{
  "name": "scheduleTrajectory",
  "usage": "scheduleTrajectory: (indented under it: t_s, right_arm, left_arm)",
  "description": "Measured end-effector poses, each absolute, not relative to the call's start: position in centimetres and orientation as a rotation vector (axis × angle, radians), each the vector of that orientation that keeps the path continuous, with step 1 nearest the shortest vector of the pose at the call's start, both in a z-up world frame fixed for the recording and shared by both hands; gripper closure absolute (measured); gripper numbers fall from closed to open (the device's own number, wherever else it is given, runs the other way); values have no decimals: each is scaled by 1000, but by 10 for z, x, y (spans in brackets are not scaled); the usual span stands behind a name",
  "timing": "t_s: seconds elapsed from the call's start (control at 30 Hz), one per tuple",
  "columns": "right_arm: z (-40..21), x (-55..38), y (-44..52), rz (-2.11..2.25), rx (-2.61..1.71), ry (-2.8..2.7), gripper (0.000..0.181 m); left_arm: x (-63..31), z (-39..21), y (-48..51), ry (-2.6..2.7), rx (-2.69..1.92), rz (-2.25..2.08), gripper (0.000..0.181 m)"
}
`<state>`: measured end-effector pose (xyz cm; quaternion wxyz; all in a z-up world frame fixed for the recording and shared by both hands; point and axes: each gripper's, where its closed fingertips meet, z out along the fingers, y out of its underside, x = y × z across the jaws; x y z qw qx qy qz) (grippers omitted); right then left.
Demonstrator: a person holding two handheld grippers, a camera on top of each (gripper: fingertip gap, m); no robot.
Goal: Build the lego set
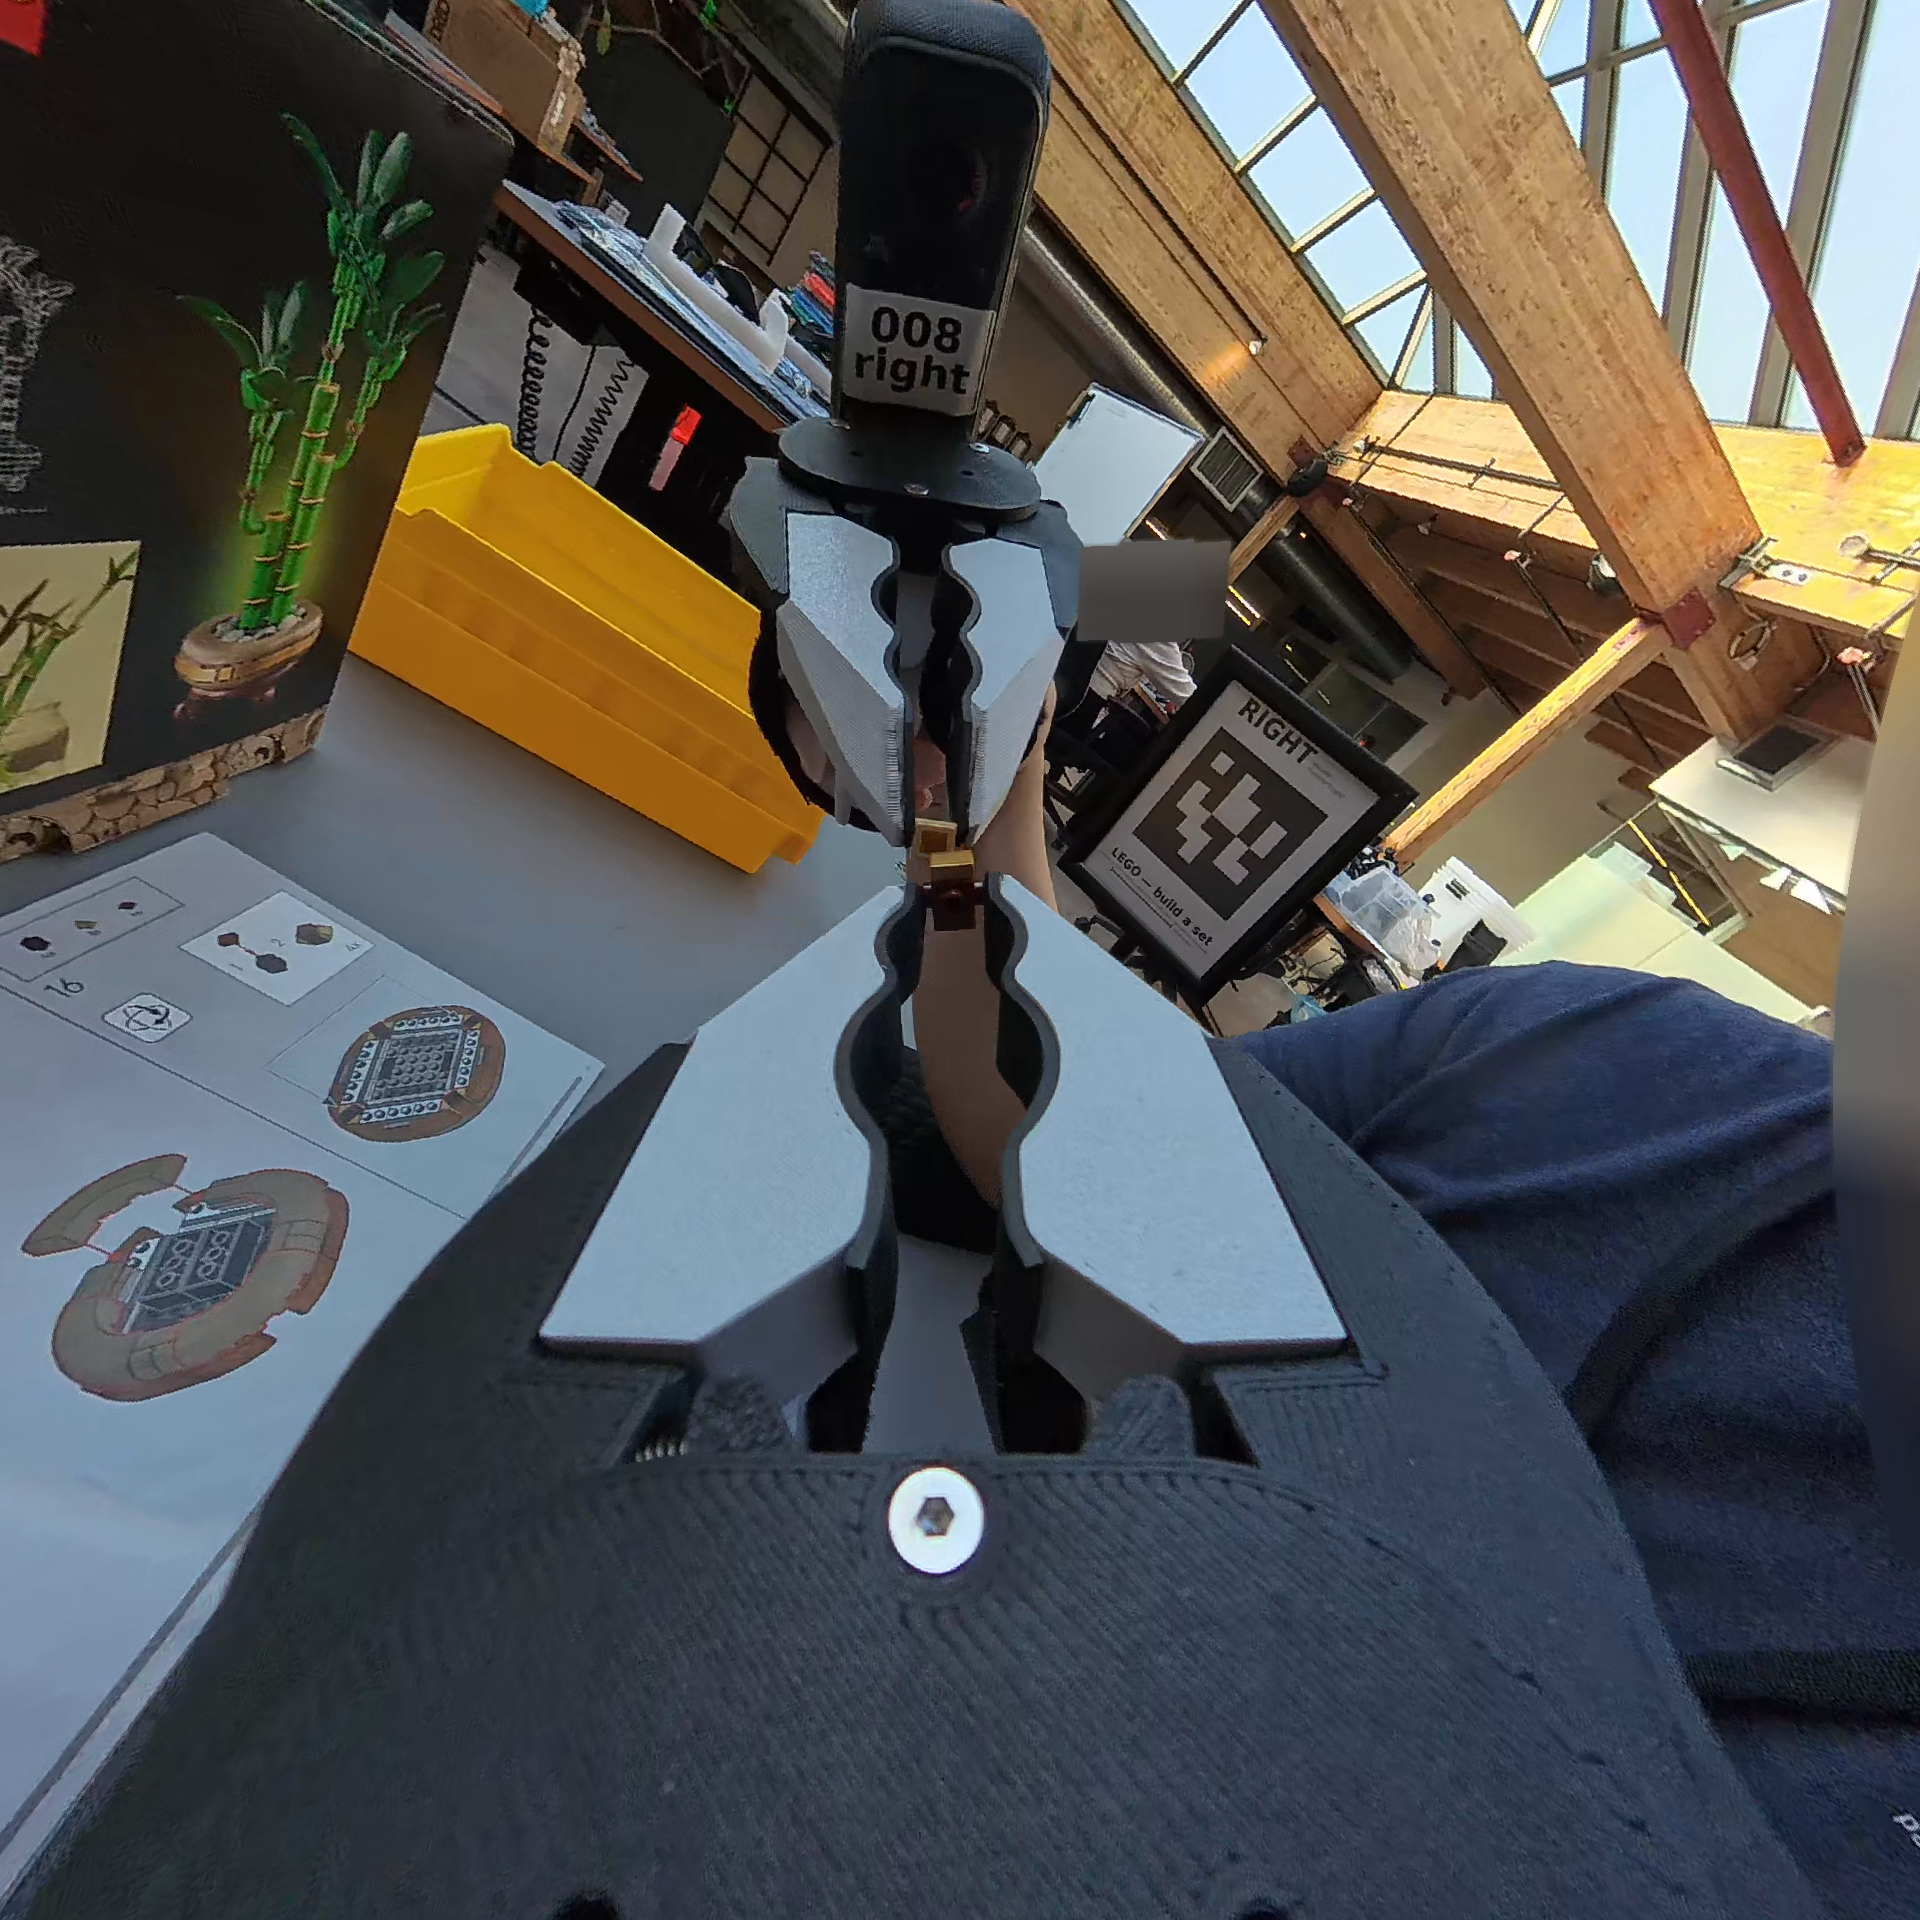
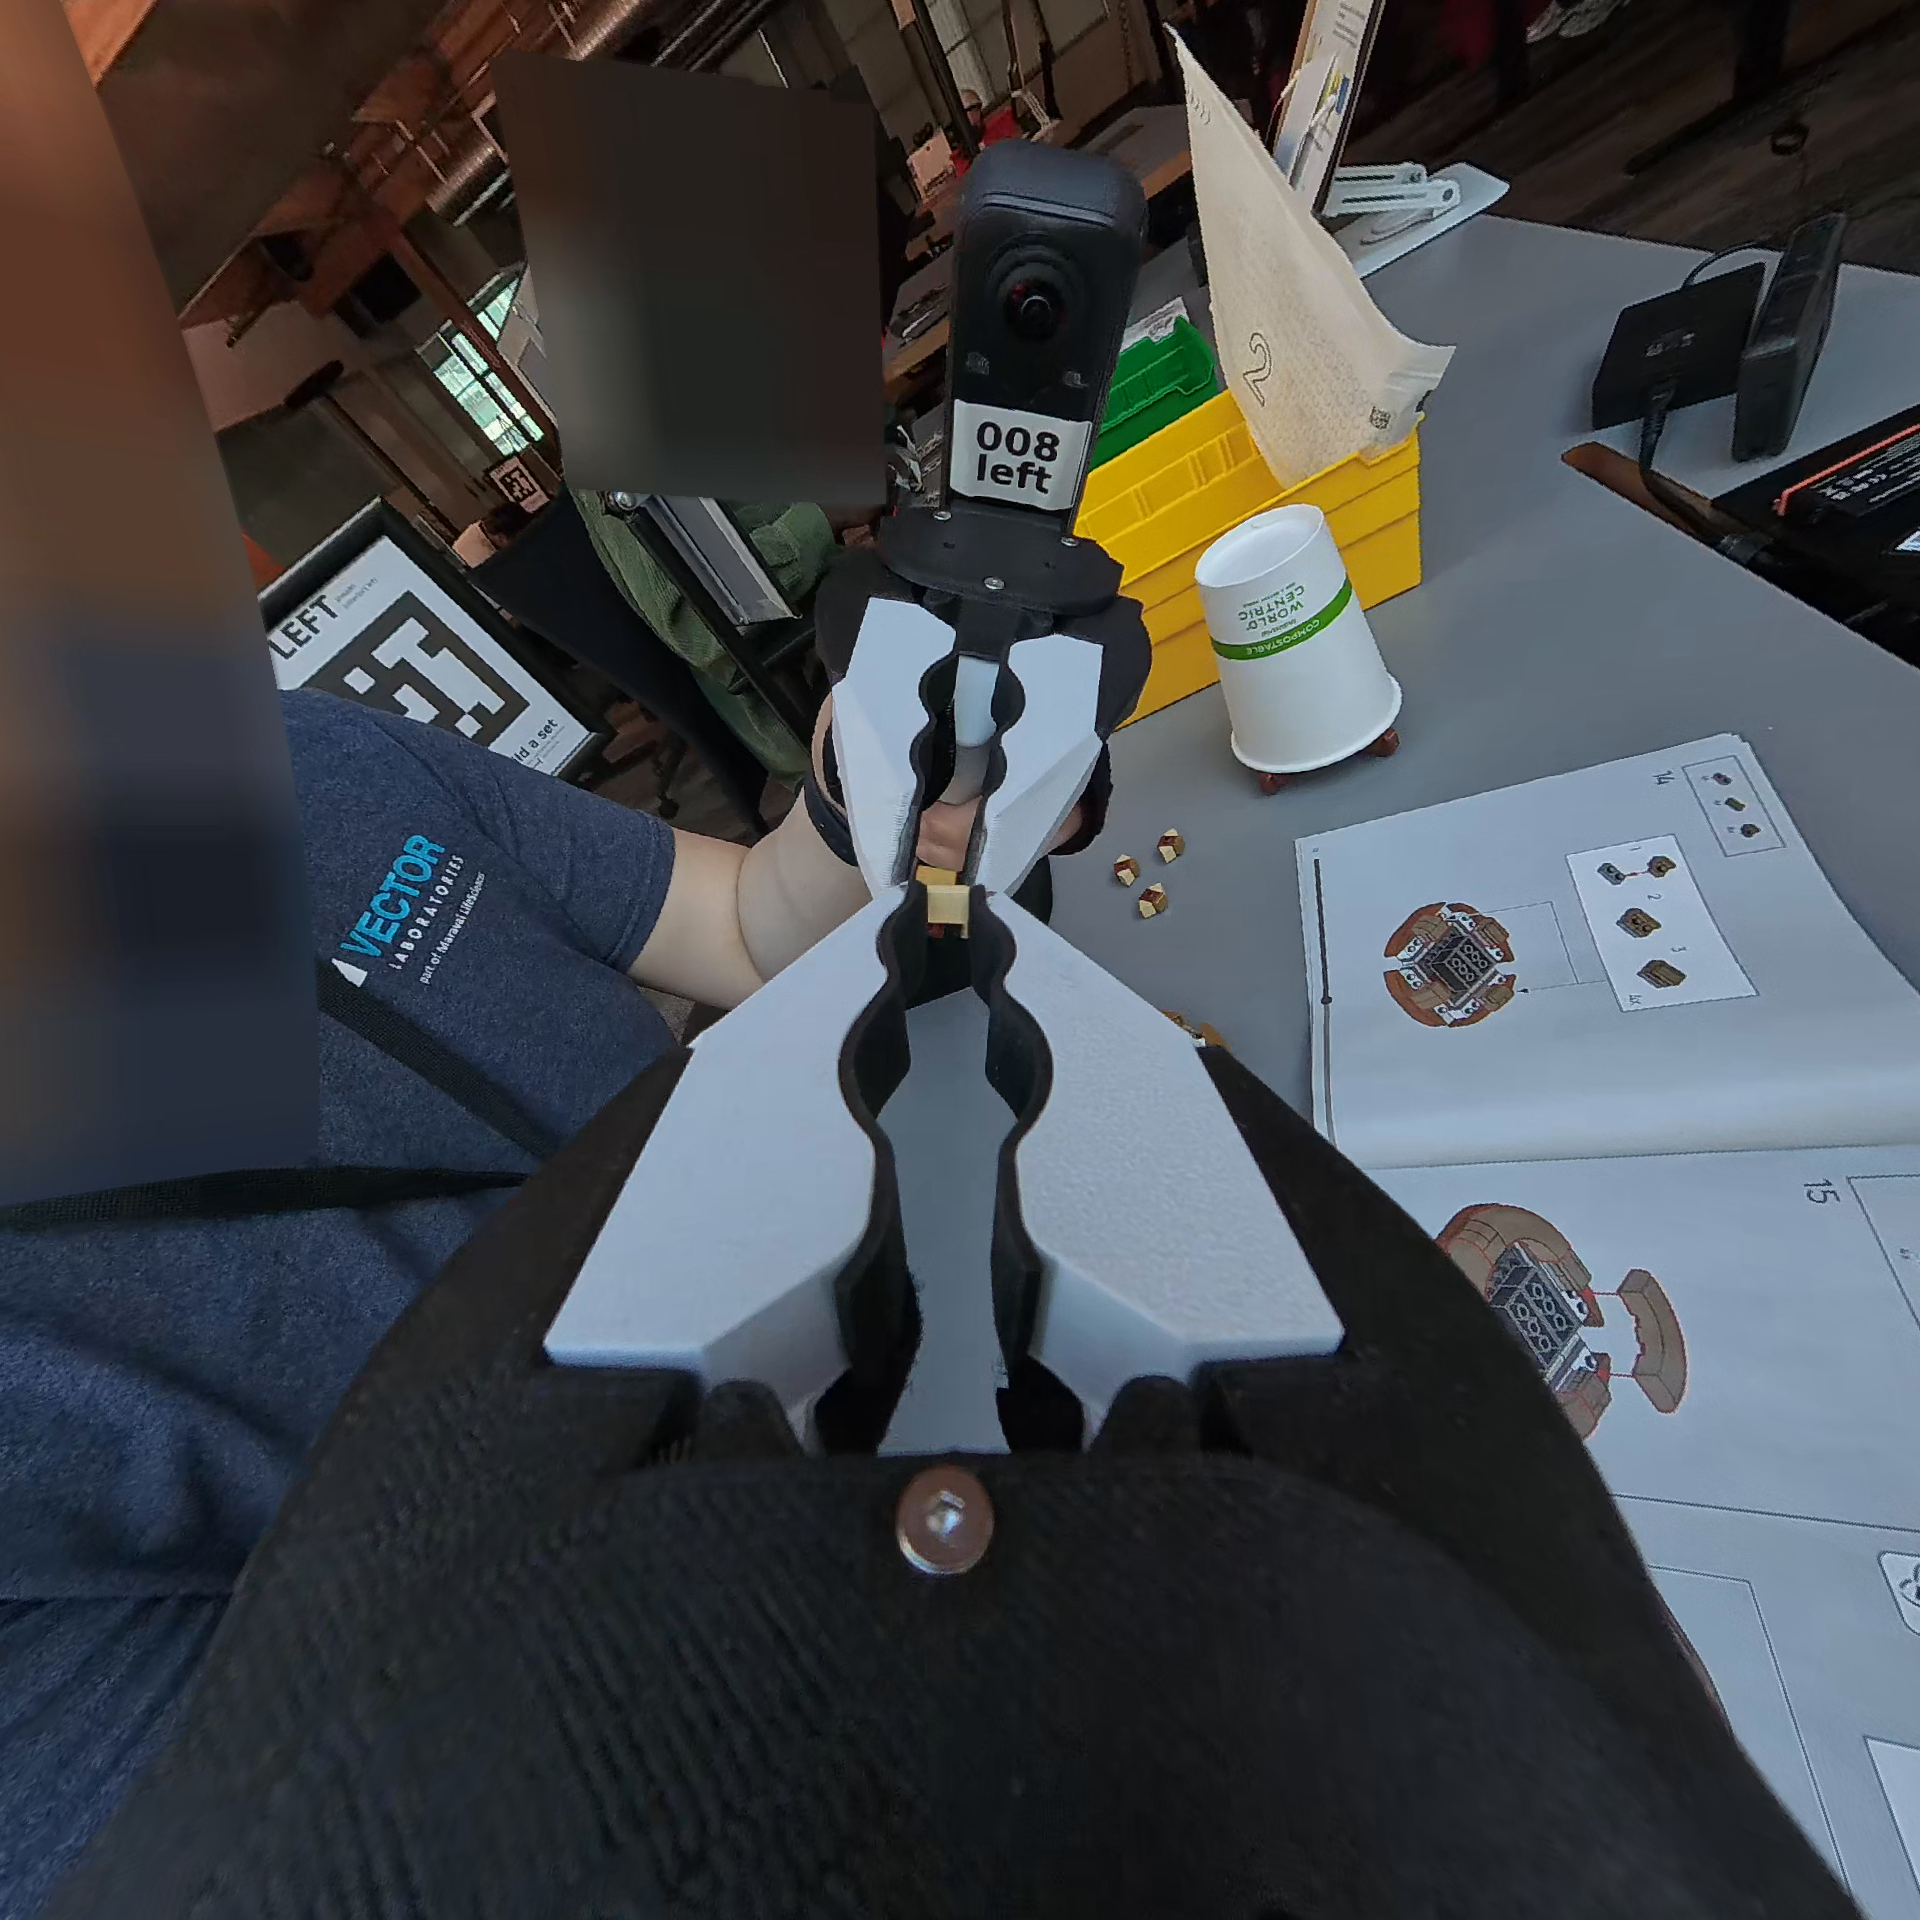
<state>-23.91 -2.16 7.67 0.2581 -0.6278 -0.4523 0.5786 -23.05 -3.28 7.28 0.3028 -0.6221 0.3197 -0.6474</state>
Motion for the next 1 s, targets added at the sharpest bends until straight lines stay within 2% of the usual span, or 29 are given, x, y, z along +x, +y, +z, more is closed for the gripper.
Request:
scheduleTrajectory:
  t_s: [1.0]
  right_arm:
    - [74, -243, -36, 1637, -1727, -1222, 174]
  left_arm:
    - [-251, 87, -36, 859, -1647, -1644, 172]
